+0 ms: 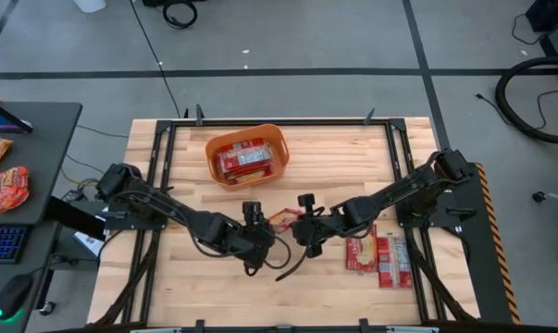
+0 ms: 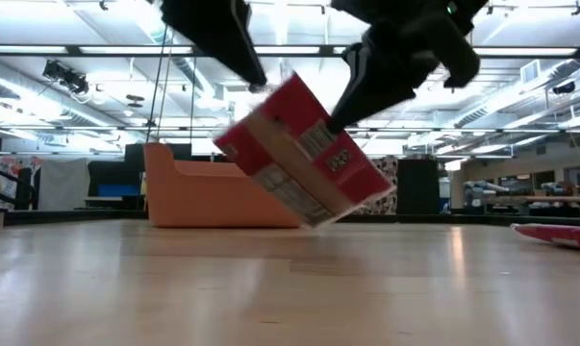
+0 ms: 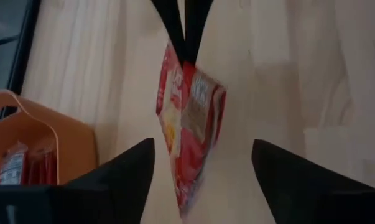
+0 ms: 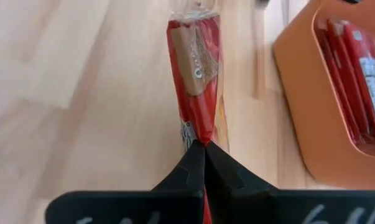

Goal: Sort popcorn bags into baskets
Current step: Put the popcorn bag into the orange bin

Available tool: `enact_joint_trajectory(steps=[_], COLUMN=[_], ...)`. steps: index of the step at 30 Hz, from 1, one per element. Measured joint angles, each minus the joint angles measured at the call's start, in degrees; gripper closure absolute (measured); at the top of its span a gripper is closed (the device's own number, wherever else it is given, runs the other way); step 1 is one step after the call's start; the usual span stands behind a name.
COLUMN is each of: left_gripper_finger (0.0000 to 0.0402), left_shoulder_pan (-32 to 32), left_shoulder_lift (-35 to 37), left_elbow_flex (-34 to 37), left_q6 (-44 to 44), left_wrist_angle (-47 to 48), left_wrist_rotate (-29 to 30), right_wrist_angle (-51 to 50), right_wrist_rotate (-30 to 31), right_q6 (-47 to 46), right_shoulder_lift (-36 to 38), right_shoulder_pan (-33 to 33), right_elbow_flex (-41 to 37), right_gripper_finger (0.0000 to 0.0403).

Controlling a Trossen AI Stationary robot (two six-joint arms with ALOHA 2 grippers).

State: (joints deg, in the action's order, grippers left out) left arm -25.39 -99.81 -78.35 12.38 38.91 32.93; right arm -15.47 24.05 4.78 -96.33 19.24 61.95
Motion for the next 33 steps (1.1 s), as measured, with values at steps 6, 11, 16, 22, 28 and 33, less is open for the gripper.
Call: enact_joint_trajectory(steps=[6, 11, 16, 22, 28, 33], left_gripper_finger=[0.0132, 0.0200, 0.0303, 0.0381, 0.0376, 0.0379], left_shoulder_pan=[1.4, 2.4, 3.1, 3.2, 3.2, 3.4], left_shoulder_lift=[-1.6, -1.6, -1.6, -1.6, -1.0, 2.3], left_elbow_flex=[0.0, 0.0, 0.0, 0.0, 0.0, 0.0], left_q6=[-0.1, 0.4, -0.1, -1.9, -4.0, -5.0], left_wrist_angle=[0.7, 2.2, 3.5, 4.1, 10.9, 14.5], left_wrist_rotate=[-1.2, -0.5, -0.3, 0.0, 4.4, 9.2], right_wrist_angle=[-0.5, -0.6, -0.6, -1.4, -9.3, -15.1], right_wrist_rotate=[0.1, 0.3, 0.3, 0.4, 5.2, 8.3], right_q6=[-3.6, -4.1, -4.6, -4.3, -5.4, -10.5], right_shoulder_lift=[0.7, 1.4, 1.8, 2.0, 6.4, 11.3], right_shoulder_pan=[0.0, 0.0, 0.0, 0.2, 1.6, 3.4], right_elbow_flex=[2.1, 2.5, 2.5, 2.5, 2.5, 2.5], right_gripper_finger=[0.0400, 0.0400, 0.0392, 0.0386, 0.0349, 0.0310])
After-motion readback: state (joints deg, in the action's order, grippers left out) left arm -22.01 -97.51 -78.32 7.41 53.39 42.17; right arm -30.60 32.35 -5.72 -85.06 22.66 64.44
